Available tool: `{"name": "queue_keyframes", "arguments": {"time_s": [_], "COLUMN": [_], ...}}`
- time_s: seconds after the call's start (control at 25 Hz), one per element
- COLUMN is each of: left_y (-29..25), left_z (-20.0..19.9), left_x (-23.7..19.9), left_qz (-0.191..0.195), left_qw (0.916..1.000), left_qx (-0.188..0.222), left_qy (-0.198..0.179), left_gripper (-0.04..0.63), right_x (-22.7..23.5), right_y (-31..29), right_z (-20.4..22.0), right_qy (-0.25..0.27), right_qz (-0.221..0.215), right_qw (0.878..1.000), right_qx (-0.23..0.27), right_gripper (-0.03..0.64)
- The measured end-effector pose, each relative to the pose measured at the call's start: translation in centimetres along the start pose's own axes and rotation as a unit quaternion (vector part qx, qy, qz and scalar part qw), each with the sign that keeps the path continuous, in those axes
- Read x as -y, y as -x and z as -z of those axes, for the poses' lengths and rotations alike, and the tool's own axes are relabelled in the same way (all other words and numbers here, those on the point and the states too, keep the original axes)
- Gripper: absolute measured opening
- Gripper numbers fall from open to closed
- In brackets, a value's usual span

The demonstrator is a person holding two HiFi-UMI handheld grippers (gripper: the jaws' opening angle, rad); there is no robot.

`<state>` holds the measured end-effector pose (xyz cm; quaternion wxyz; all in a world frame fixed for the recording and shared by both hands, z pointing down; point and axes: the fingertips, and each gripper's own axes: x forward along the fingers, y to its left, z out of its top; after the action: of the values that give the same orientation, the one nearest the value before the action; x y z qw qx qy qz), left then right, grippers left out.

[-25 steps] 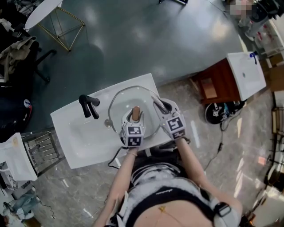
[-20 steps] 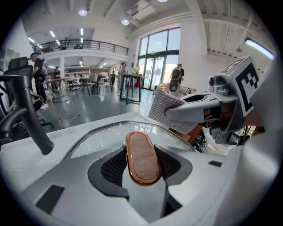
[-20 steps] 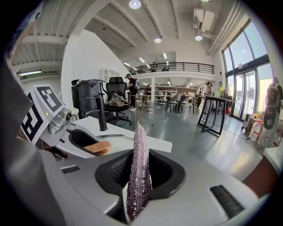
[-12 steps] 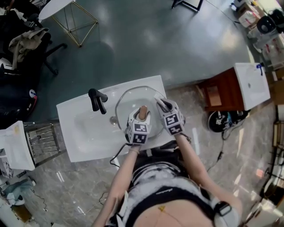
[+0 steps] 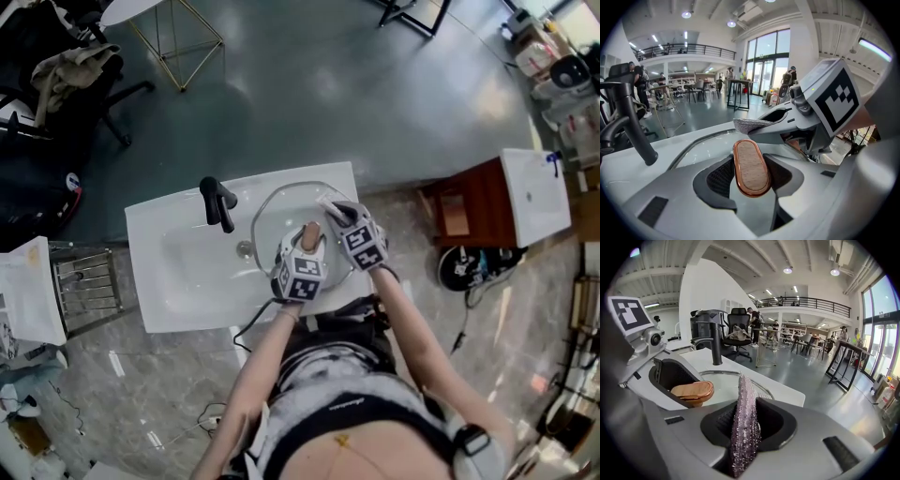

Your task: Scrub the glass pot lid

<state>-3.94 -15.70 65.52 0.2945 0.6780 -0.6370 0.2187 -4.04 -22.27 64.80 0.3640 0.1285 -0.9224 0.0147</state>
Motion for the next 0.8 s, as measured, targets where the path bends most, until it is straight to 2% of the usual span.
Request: {"name": "queue_keyframes", "arguments": {"time_s": [0.36, 0.8], "left_y": [0.0, -0.2], "left_z": [-0.2, 0.0], "left_x": [0.1, -0.1], "left_qz": [0.001, -0.001], "left_qw": [1.0000, 1.0000], "left_qx": [-0.001, -0.001], "left_qy": [0.002, 0.003], "left_gripper": [0.207, 0.207], "right_x": [-1.6, -4.6], "right_y": [-1.9, -5.6], "right_z": [-2.1, -5.2], "right_qy": [0.054, 0.132], "right_qz": [-0.067, -0.188], "right_qw": [0.996, 0.973], "right_qx": [-0.003, -0.026], "right_gripper": [0.084, 0.084]}}
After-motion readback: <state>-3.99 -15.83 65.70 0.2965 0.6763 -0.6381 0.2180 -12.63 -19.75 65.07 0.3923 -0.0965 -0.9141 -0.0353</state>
